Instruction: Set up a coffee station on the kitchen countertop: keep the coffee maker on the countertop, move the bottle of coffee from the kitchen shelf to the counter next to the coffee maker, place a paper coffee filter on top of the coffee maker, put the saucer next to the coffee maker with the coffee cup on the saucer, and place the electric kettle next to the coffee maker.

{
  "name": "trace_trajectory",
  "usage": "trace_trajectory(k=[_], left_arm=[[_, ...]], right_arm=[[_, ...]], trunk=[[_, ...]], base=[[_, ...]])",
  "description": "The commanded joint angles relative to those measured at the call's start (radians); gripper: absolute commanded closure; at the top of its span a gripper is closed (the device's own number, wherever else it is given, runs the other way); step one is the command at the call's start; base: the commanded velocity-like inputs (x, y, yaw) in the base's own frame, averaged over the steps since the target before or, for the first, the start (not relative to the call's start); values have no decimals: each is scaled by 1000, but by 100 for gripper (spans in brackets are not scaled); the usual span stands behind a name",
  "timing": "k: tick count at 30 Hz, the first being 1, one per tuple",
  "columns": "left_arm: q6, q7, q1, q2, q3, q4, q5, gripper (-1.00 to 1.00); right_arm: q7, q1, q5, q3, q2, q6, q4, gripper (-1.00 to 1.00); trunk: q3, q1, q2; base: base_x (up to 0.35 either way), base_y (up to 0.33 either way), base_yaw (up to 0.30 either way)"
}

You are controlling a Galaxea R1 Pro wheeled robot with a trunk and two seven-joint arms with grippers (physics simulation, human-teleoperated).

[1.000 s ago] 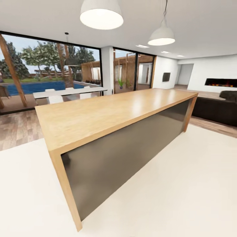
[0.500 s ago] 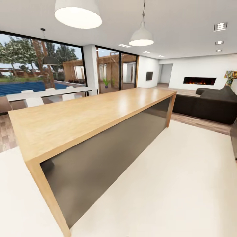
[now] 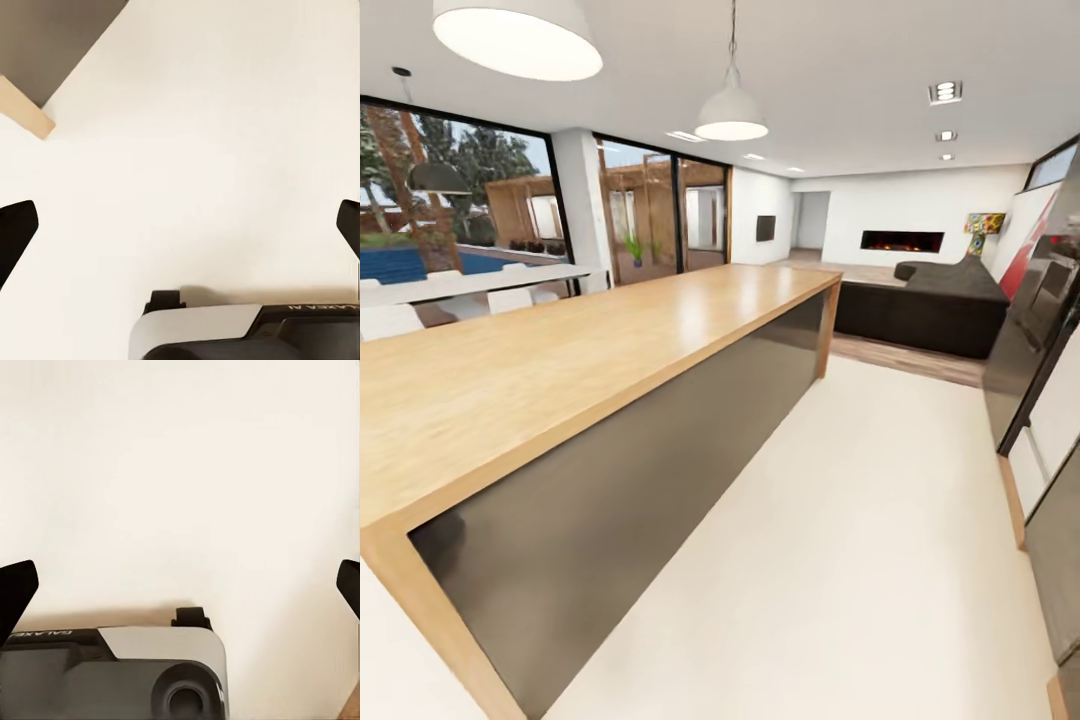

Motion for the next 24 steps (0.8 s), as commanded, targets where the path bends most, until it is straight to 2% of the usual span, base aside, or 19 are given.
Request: trace_trajectory(k=[1, 24], left_arm=[[-3, -1, 0, 0, 0, 0, 0, -100], [-3, -1, 0, 0, 0, 0, 0, -100]], right_arm=[[-1, 0, -1, -1, 0, 0, -1, -100], [-2, 0, -1, -1, 0, 0, -1, -100]], trunk=[[1, -4, 6], [61, -92, 167]], base=[[0, 0, -300], [0, 0, -300]])
